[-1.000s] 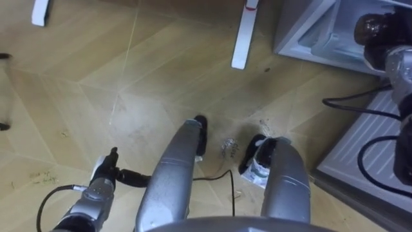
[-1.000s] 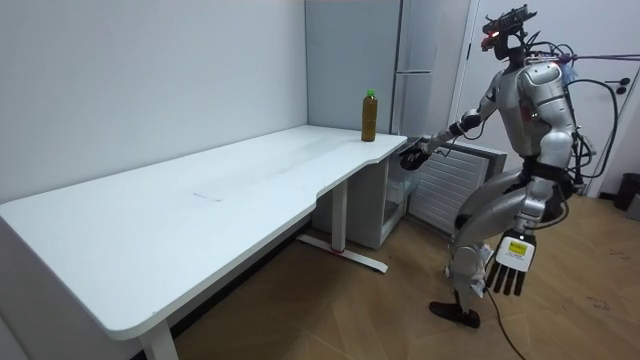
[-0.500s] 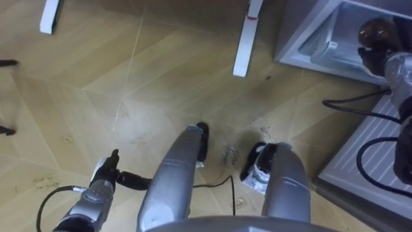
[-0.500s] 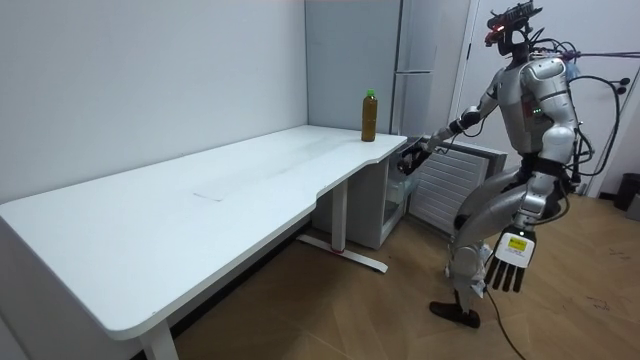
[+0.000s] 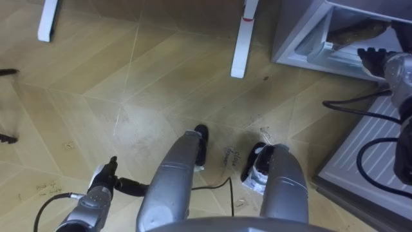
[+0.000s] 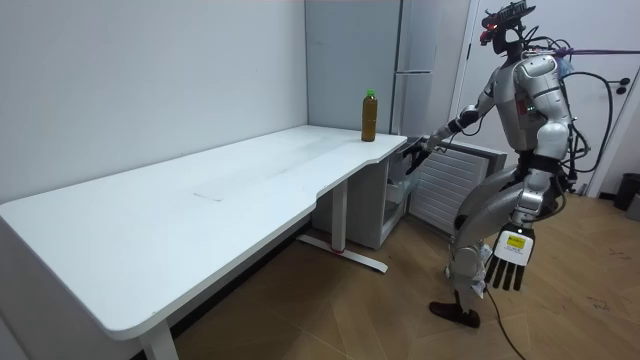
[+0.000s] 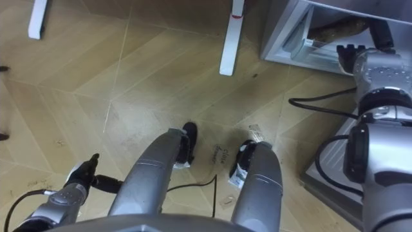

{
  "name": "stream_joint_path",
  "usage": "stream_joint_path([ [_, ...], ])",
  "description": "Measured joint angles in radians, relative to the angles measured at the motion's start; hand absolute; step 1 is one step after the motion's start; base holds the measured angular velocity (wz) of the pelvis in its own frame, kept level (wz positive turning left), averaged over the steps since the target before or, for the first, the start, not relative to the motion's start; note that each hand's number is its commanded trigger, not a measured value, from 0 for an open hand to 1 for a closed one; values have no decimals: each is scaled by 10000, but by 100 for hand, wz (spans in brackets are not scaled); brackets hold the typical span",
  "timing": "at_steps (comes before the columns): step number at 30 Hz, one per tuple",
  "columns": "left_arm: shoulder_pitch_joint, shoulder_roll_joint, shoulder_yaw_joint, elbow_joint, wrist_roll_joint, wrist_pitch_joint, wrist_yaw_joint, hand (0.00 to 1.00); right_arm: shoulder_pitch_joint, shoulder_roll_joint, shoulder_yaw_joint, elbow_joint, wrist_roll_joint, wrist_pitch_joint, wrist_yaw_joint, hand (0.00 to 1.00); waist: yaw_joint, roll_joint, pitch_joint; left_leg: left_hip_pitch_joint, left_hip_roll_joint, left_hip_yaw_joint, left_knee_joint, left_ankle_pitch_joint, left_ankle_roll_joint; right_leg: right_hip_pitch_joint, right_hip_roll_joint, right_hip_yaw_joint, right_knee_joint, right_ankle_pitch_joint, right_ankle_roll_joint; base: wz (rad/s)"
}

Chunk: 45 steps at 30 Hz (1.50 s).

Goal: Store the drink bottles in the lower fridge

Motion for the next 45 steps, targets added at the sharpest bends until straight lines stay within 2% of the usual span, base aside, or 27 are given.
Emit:
stream_joint_path([
  [3,-1,0,1,25,3,104,-160,0,57,-2,46,311,-763,72,106,0,-51,15,0,312,6,-49,-186,0,2,370,2,-130,-234,9,14,3],
  [8,-53,-1,85,84,4,174,-415,0,304,-2,263,332,-2155,229,224,0,-93,18,0,887,0,-15,-565,7,11,885,69,-83,-592,58,26,-4],
  [13,-82,0,978,101,-1,92,-691,0,986,-1,564,317,-3402,272,961,0,-85,32,-9,1633,117,-35,-1027,-11,-25,1677,218,-227,-1122,79,15,-3],
  [17,141,17,1199,198,5,-95,-834,0,2457,1,761,-647,-4374,289,1672,0,-124,76,-46,2634,164,-122,-1681,-25,-57,2766,354,-438,-1894,118,75,1],
  [19,329,14,1198,210,36,-90,-855,0,3126,10,965,-1158,-4573,265,1967,0,-241,103,-101,3154,200,-125,-2014,-19,-67,3303,479,-455,-2349,185,136,-7],
  [21,642,24,1287,168,101,-116,-836,0,4296,67,1057,-1755,-4774,110,2539,0,-469,213,-242,3886,326,-313,-2414,-46,-119,4333,746,-731,-3270,376,183,3],
  [22,752,20,1374,148,101,-118,-826,0,4550,160,1039,-1826,-4861,42,2630,0,-560,188,-274,4124,349,-329,-2567,-48,-123,4622,795,-781,-3489,405,201,0],
  [23,984,10,1509,139,114,-157,-816,0,5094,387,1045,-2130,-4984,-62,2748,0,-646,81,-354,4633,363,-311,-2926,-44,-134,5107,857,-790,-3839,438,230,0],
  [24,1198,-12,1554,147,114,-234,-810,0,5761,595,1105,-2429,-5235,-174,3048,0,-877,26,-484,5079,384,-345,-3188,-52,-155,5617,929,-895,-4236,479,270,0],
  [26,1446,-55,1589,102,116,-334,-760,0,6608,914,1266,-2558,-6170,-282,3343,0,-892,-43,-590,5737,456,-320,-3569,-85,-206,6346,1095,-917,-4783,600,305,-6],
  [27,1543,-116,1597,102,112,-400,-704,0,7020,1204,1309,-2515,-6783,-316,3405,0,-935,-61,-590,6163,493,-316,-3805,-108,-236,6821,1200,-907,-5128,683,315,-15],
  [29,1547,-220,1583,86,115,-522,-659,0,7511,1516,1676,-2407,-7431,-346,3519,0,-1024,-33,-563,6536,526,-312,-4015,-136,-271,7239,1284,-918,-5461,740,326,-7],
  [32,1623,-408,1593,-23,198,-869,-542,0,8105,2014,1850,-2410,-8438,-336,3796,0,-1081,133,-504,6906,598,-228,-4275,-161,-306,7604,1400,-899,-5800,826,311,-10],
  [33,1733,-448,1604,-19,315,-944,-541,0,8253,2123,1849,-2396,-8845,-334,3859,0,-1075,240,-509,7067,621,-144,-4398,-166,-316,7698,1431,-818,-5873,829,306,-18],
  [35,1860,-547,1736,63,427,-963,-540,0,8221,2219,1860,-2100,-9382,-345,3887,0,-1058,375,-495,7361,646,-8,-4568,-176,-331,7848,1462,-667,-5937,829,306,-23],
  [36,1936,-588,1803,168,428,-978,-538,0,8205,2233,1974,-1893,-9560,-344,3904,0,-1061,380,-459,7551,653,24,-4682,-180,-338,7982,1469,-645,-5968,829,306,-17],
  [38,2077,-600,1857,225,499,-984,-538,0,8189,2255,2068,-1656,-9931,-360,3920,0,-1076,446,-466,7762,656,28,-4741,-196,-361,8194,1488,-655,-6119,829,307,-3],
  [41,2191,-657,1998,474,576,-963,-459,0,8065,2462,2149,-974,-10200,-361,3914,0,-1093,397,-452,8079,686,15,-4862,-217,-392,8522,1546,-668,-6298,829,307,0],
  [45,2272,-951,1998,479,573,-860,-364,0,8167,2660,2255,-447,-10748,-300,3911,0,-1114,325,-427,8367,693,11,-4886,-268,-410,8972,1613,-644,-6662,854,351,0],
])
